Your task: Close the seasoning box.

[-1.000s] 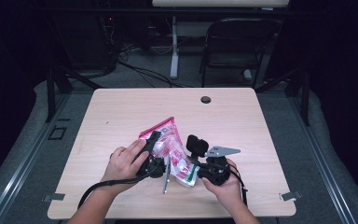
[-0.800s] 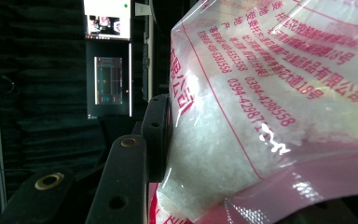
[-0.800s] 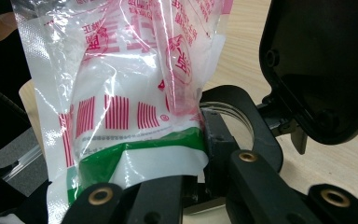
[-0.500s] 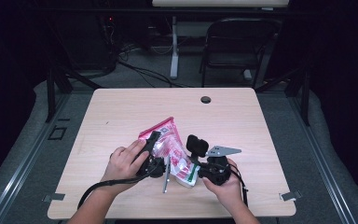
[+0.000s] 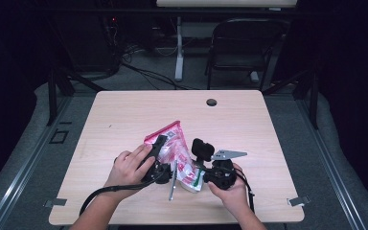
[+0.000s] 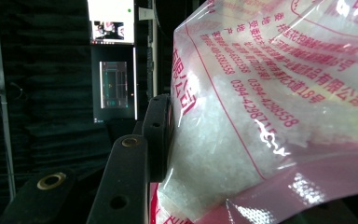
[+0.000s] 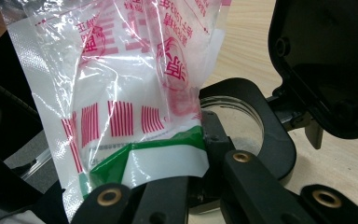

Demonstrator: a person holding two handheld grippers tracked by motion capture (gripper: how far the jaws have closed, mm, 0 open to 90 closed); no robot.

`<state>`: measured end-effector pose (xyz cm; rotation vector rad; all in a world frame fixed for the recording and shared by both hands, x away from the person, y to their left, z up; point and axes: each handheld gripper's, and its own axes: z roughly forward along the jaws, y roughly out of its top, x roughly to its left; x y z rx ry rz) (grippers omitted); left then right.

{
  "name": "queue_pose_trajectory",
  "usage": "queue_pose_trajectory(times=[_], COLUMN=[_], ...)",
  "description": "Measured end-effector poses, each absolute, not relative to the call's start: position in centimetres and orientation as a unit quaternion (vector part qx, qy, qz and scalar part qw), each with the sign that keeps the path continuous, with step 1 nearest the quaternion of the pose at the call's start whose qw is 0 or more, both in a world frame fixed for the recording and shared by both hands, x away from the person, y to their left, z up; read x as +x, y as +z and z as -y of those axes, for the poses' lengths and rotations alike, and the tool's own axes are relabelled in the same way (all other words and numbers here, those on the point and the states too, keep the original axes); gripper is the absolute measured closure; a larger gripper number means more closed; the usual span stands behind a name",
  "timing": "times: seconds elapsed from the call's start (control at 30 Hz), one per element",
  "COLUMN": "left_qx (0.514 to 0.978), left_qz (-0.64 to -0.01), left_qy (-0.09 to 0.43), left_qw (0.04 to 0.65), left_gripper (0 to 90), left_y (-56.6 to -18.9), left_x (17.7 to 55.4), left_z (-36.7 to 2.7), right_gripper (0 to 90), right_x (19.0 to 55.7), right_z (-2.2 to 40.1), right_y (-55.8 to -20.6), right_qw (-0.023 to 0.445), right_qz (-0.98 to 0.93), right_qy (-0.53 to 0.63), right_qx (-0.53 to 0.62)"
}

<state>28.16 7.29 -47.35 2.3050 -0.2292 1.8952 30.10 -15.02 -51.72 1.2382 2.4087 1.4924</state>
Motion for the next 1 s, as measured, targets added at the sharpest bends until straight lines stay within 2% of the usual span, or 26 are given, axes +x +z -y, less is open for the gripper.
queue_pose_trajectory(times=[1.0], left_qx=[0.767], left_qz=[0.093], left_qy=[0.634], left_qw=[0.043], left_gripper=[67.8], left_y=[-47.19], left_x=[27.79], left_z=[-6.77], right_gripper=[90.0], right_x=[30.05], right_z=[14.71], right_y=[-51.86], right_qw=[0.022], right_qz=[-0.781], right_qy=[0.479], right_qx=[0.399])
